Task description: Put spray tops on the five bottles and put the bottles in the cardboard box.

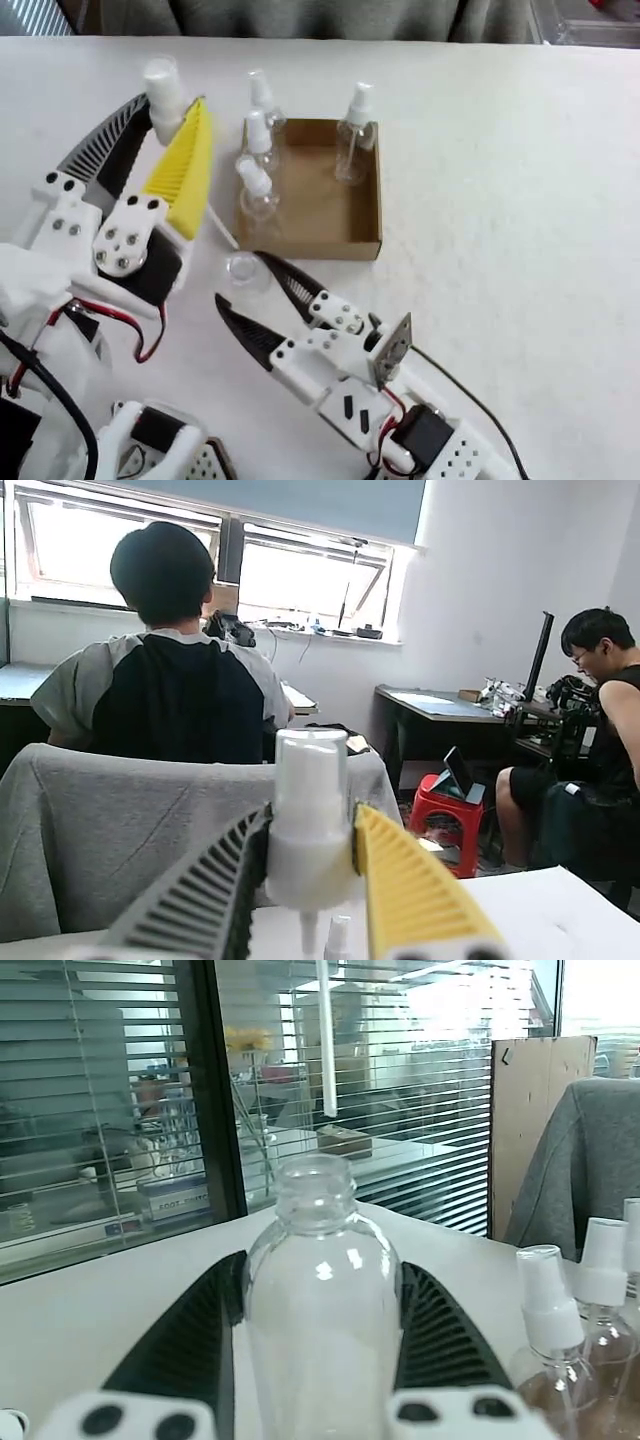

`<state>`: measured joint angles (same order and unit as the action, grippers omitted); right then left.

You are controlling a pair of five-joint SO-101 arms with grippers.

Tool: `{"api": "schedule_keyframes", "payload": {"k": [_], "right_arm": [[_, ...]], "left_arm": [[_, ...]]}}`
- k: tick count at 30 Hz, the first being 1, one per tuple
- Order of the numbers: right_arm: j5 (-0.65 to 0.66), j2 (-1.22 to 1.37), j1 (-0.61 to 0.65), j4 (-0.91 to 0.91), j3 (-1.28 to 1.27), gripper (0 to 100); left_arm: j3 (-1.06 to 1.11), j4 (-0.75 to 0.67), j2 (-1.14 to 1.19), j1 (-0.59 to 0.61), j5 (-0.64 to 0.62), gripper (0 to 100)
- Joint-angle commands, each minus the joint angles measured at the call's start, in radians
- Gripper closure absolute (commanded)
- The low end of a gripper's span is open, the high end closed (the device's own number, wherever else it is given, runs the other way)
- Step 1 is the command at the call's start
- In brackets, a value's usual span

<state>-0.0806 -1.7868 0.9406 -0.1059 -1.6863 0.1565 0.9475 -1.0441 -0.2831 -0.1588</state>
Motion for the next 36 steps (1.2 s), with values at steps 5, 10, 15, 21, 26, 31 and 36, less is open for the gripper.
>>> {"api": "schedule_keyframes", "payload": {"k": [5, 10, 15, 21, 26, 31, 36], "right_arm": [[0.006, -0.013, 0.002, -0.007, -0.005, 98.3], [0.006, -0.013, 0.002, -0.007, -0.005, 98.3], [0.006, -0.013, 0.002, -0.007, -0.005, 98.3], [0.006, -0.013, 0.002, -0.007, -0.005, 98.3], [0.006, -0.013, -0.001, -0.007, -0.005, 98.3], [0.008, -0.015, -0.002, -0.007, -0.005, 98.3], [0.008, -0.015, -0.002, -0.007, -0.005, 98.3]], "left_arm": [[0.000, 0.077, 0.038, -0.036, -0.009, 98], [0.000, 0.098, 0.035, -0.035, -0.005, 98], [0.002, 0.140, 0.035, -0.036, -0.009, 98], [0.002, 0.196, 0.033, -0.116, -0.011, 98], [0.002, 0.224, 0.035, -0.153, -0.011, 98], [0.002, 0.281, 0.033, -0.159, -0.009, 98], [0.041, 0.324, 0.031, -0.160, -0.009, 98]]}}
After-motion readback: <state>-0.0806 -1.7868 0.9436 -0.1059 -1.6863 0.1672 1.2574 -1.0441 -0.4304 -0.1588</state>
